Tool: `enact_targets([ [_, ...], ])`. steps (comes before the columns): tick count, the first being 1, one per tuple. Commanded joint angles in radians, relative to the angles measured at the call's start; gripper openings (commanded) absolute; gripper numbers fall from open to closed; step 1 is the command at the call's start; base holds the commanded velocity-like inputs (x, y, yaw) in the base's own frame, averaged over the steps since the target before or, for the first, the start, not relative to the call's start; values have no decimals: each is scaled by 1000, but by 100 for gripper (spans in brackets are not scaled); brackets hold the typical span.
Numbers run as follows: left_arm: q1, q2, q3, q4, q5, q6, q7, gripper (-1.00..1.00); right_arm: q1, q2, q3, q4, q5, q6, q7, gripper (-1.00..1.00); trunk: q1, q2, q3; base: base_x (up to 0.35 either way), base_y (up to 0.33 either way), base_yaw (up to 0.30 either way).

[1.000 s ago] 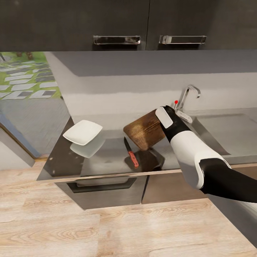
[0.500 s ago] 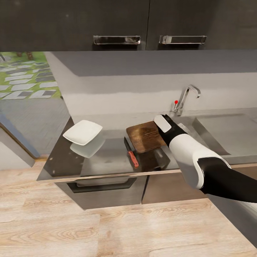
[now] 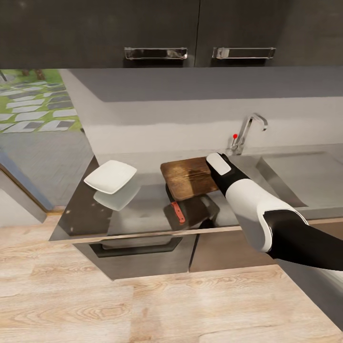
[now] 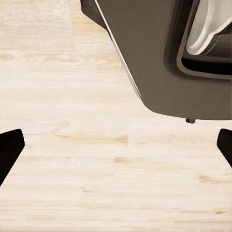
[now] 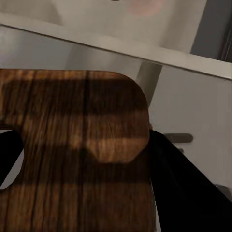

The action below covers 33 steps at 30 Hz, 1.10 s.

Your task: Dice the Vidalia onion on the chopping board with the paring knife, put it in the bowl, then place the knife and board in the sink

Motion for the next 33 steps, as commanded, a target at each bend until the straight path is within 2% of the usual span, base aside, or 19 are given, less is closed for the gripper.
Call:
enact_targets([
  [1, 1, -1, 2, -2, 7, -1, -1, 100, -1, 0, 0, -1, -5, -2, 0, -100, 1, -2, -2, 0, 0, 0],
  [9, 1, -2, 2, -2, 6, -1, 0, 100, -1, 0, 0, 1, -6, -8, -3, -100, 1, -2, -2, 14, 24, 0],
  [26, 1, -1, 2, -4, 6, -1, 0, 100, -1, 0, -1, 5, -5, -14, -10, -100, 1, -2, -2, 151, 225, 0],
  [33, 1, -2, 2, -5, 6, -1, 0, 100, -1, 0, -1, 24, -2, -39, -27, -100, 1, -2, -2, 134, 75, 0],
])
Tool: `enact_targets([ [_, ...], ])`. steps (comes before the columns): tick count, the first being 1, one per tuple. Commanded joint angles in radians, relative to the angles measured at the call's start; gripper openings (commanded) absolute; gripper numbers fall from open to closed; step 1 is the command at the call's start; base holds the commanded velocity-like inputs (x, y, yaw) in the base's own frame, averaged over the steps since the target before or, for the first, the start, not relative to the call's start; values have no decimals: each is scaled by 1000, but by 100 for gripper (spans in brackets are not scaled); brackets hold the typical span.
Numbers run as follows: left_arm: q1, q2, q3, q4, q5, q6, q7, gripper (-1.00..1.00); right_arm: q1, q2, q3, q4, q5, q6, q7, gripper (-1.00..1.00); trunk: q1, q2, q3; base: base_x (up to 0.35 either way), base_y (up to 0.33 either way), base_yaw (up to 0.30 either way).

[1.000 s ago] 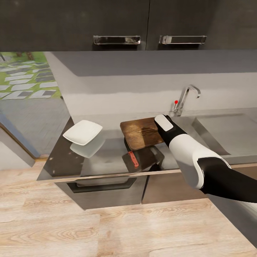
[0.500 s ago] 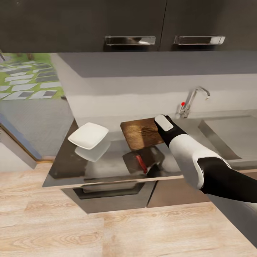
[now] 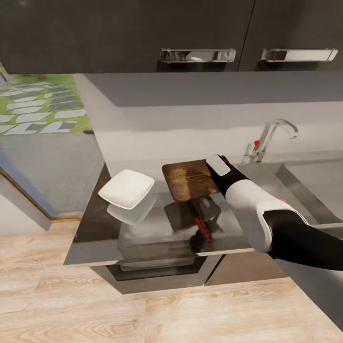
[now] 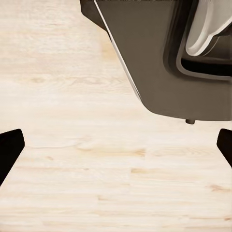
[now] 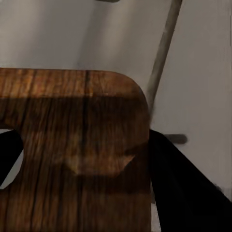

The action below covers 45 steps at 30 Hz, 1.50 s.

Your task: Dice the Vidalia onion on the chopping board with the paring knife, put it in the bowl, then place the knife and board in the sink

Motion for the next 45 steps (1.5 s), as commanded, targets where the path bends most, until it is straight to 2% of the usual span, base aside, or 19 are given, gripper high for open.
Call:
enact_targets([
  [1, 1, 0, 2, -1, 6, -1, -1, 100, -1, 0, -1, 0, -7, -23, -12, -100, 1, -2, -2, 183, 6, 0],
  [3, 1, 0, 2, -1, 6, -1, -1, 100, -1, 0, -1, 2, -6, -57, -41, -100, 1, -2, -2, 228, 3, 0],
  [8, 1, 0, 2, 1, 7, -1, -1, 100, -1, 0, -1, 11, -5, -75, -57, -100, 1, -2, -2, 215, 1, 0],
  [45, 1, 0, 2, 1, 6, -2, -1, 100, -1, 0, -1, 55, -3, -97, -64, -100, 1, -2, -2, 17, 0, 0],
])
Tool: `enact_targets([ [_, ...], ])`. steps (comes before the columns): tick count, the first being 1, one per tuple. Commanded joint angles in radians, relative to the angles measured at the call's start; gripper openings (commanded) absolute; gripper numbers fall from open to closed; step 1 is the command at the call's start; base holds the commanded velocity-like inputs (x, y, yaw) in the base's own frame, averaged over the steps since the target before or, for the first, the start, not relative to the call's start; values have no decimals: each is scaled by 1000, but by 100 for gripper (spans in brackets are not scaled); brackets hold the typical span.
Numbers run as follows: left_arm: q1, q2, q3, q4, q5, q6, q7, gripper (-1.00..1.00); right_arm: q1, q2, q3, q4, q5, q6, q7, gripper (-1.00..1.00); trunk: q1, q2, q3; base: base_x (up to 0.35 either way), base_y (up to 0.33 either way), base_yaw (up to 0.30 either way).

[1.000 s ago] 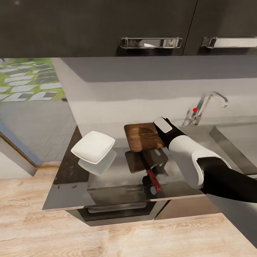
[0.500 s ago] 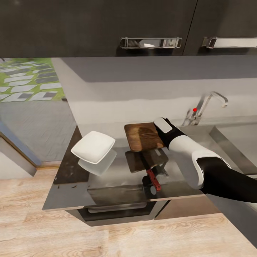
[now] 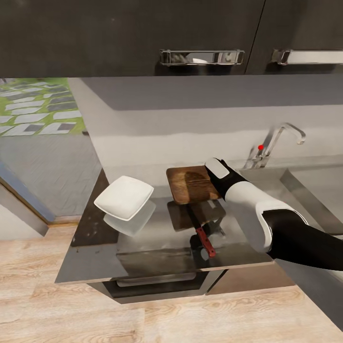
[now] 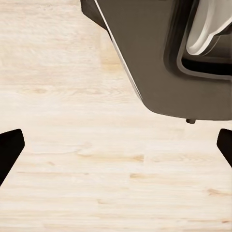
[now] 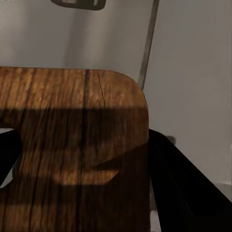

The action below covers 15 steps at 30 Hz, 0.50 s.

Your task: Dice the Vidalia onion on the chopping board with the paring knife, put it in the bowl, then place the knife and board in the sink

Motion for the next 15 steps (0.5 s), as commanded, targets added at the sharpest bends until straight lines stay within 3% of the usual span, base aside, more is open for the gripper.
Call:
enact_targets([
  [1, 1, -1, 2, -2, 7, -1, 0, 100, -1, 0, 1, 6, -6, -18, 3, -100, 1, -2, -2, 165, 0, 0],
  [7, 1, 0, 2, -2, 6, 0, 1, 100, -1, 0, 1, 23, -5, -33, 4, -100, 1, -2, -2, 156, 0, 0],
  [15, 1, -1, 2, -2, 6, 0, 1, 100, -1, 0, 1, 25, -4, -35, 4, -100, 1, -2, -2, 21, 0, 0],
])
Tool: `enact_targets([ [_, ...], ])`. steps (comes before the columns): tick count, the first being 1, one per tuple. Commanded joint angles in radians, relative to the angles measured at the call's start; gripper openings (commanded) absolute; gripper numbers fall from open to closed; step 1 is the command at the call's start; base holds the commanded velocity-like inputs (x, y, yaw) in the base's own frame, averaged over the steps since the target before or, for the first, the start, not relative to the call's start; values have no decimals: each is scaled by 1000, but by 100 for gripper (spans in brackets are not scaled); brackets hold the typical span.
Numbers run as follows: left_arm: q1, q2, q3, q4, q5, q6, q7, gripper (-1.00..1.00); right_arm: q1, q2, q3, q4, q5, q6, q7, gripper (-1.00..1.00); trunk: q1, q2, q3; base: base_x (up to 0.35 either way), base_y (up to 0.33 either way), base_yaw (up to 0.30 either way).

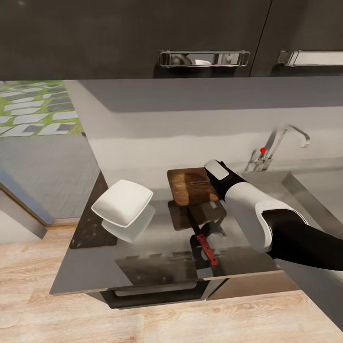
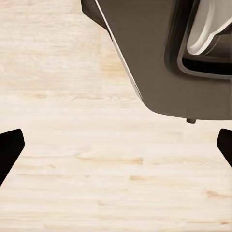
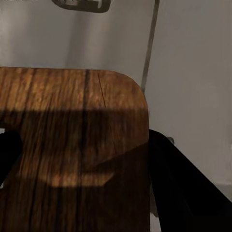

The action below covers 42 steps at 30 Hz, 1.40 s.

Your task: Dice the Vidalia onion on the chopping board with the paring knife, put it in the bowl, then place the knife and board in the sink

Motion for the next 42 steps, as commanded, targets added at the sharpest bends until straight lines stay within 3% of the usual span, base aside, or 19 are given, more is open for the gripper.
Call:
enact_targets([
  [1, 1, -1, 2, -2, 6, -1, 0, 100, -1, 0, 0, 0, -6, -14, 3, -100, 1, -2, -2, 1, 0, 0],
  [42, 1, -1, 2, 8, 6, -1, 0, 100, -1, 0, 4, 42, 0, -108, 4, -100, 1, -2, -2, 27, 0, 0],
])
